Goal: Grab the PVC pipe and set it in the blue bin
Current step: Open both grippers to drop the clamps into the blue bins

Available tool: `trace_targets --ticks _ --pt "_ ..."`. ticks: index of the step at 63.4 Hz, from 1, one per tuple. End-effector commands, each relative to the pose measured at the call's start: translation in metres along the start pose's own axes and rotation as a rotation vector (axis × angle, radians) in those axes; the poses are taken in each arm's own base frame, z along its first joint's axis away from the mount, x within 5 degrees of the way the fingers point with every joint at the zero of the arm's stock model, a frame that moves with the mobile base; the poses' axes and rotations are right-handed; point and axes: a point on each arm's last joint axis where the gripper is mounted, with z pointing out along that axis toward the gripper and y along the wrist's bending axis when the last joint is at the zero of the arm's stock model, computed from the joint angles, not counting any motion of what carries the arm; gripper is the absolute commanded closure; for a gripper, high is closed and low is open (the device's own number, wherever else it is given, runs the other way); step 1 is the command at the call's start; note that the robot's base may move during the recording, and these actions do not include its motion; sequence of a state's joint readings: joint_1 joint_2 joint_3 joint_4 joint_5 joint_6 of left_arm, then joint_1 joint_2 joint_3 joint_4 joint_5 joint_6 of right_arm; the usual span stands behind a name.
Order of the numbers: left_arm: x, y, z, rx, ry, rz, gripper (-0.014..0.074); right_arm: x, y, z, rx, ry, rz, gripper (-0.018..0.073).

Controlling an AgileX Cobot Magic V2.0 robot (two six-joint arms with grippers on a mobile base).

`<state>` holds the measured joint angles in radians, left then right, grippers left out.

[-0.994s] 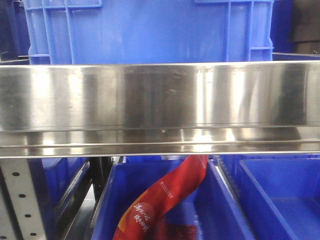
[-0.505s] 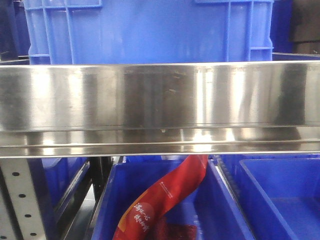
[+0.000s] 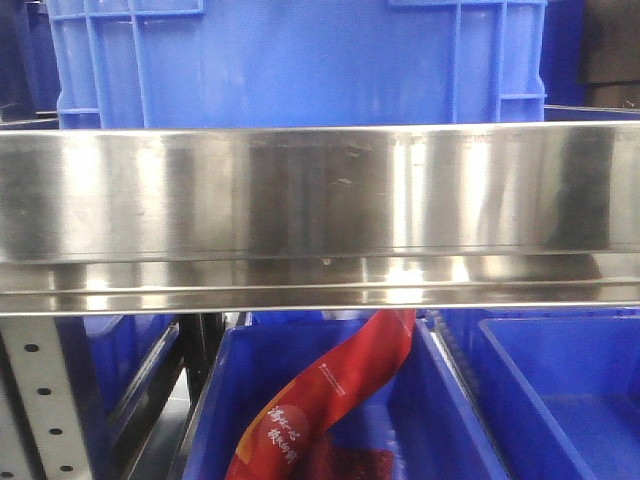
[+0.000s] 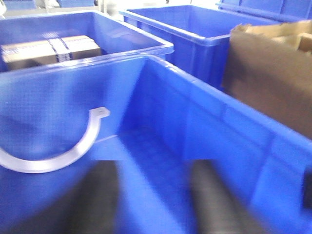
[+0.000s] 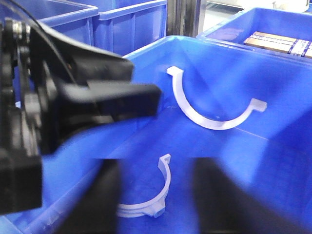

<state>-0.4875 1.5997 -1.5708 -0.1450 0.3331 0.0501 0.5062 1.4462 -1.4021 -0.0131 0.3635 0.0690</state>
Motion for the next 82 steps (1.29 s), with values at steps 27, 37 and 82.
trace_targets --ticks 27,37,82 --pt "-0.027 -0.009 -0.052 0.031 -0.036 -0.007 0.0707 -0.018 0.002 -0.037 -0.004 -0.047 -0.01 0.0721" --pt "-0.037 -0.013 -0.099 0.038 0.008 0.016 0.0707 -0.029 0.002 -0.08 -0.003 -0.062 -0.009 0.0721" --pt "0.085 0.0 -0.201 -0.001 -0.263 -0.011 0.0707 0.079 -0.004 -0.155 -0.031 -0.268 0.037 0.0721"
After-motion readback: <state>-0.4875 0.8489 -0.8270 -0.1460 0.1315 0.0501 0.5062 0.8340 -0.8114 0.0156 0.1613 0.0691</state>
